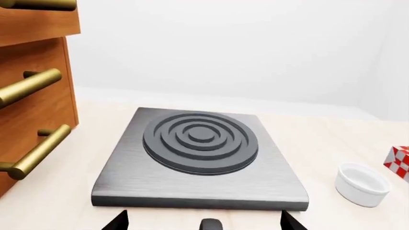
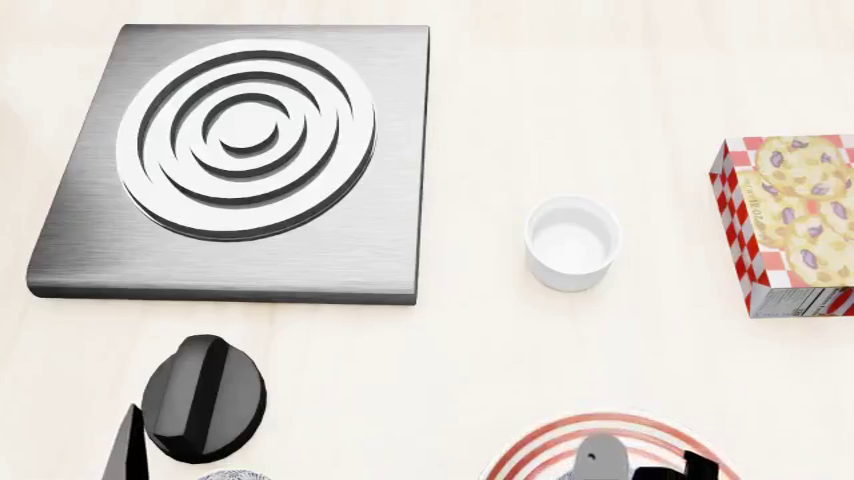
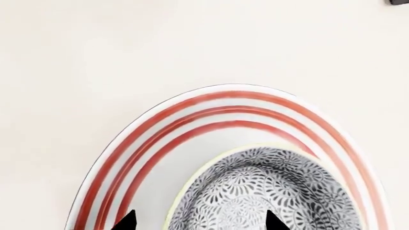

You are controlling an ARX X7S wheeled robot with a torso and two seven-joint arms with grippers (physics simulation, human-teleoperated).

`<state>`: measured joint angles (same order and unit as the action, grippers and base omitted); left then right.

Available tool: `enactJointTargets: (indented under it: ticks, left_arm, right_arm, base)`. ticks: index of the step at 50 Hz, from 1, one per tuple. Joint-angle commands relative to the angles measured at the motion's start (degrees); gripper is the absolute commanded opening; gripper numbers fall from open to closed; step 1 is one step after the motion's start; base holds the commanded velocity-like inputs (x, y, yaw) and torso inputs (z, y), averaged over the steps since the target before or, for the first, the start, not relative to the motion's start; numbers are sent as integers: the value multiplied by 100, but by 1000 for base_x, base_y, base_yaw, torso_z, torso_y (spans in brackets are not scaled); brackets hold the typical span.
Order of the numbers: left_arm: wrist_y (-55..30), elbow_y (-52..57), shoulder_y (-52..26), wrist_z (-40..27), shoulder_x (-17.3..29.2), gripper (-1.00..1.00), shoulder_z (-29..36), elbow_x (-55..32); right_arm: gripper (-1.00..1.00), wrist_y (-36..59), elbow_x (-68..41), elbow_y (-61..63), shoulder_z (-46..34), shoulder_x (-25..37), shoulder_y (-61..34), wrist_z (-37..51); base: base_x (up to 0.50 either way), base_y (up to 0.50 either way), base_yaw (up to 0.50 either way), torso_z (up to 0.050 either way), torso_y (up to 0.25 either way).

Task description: Pick the akita bowl on the ramekin and place it on the plate.

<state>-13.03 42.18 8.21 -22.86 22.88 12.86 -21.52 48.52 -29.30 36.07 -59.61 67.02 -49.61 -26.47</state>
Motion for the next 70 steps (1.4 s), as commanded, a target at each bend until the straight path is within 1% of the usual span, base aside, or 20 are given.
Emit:
enactJointTargets:
  ticks: [1, 11, 22, 28, 29, 34, 39, 45, 52, 61, 65, 70]
  left_arm:
    - [-20, 0, -12, -12, 23, 100, 18, -33]
    - [-17, 20, 6, -32, 44, 100, 23, -53]
    - [-22, 24, 0, -56, 57, 100, 41, -60]
    - [-32, 50, 3, -73, 71, 100, 48, -67]
    - [-32, 51, 0, -75, 72, 100, 49, -68]
    - [-36, 54, -8, -87, 83, 100, 54, -64]
    - [-26, 32, -19, -82, 92, 100, 63, -64]
    - [-13, 22, -32, -85, 99, 100, 63, -76]
    - [-10, -9, -51, -82, 105, 100, 86, -76]
    - [10, -43, -62, -68, 114, 100, 88, -123]
    - [6, -38, -60, -70, 121, 100, 97, -134]
    - [-5, -16, -54, -83, 137, 100, 100, -142]
  right_arm:
    - [100, -81, -422, 139, 248, 36, 53, 163]
    - [100, -359, -930, 330, 611, 140, 127, 450]
    - [100, -617, -1197, 484, 814, 341, 275, 773]
    - [100, -1234, -1378, 515, 1008, 495, 559, 1192]
    - [100, -1449, -1382, 479, 1060, 511, 643, 1320]
    - [100, -1952, -1412, 343, 1197, 483, 820, 1624]
    - [100, -2517, -1285, 125, 1324, 363, 1032, 2025]
    - [100, -2956, -1251, -155, 1483, 172, 1197, 2467]
    - [100, -3223, -1112, -324, 1511, -17, 1364, 2766]
    - [100, -3541, -1136, -666, 1813, -331, 1513, 3607]
    - [100, -3867, -1172, -830, 1991, -461, 1696, 4011]
    - [100, -4055, -1223, -960, 2172, -561, 1813, 4423]
  base:
    - [0, 0, 0, 0, 0]
    - [0, 0, 0, 0, 0]
    - [0, 0, 0, 0, 0]
    - [0, 0, 0, 0, 0]
    - [0, 0, 0, 0, 0]
    - [0, 0, 0, 0, 0]
    - [0, 0, 0, 0, 0]
    - [0, 0, 0, 0, 0]
    - [0, 0, 0, 0, 0]
    - [0, 0, 0, 0, 0]
    - [0, 0, 0, 0, 218]
    - [0, 0, 0, 0, 250]
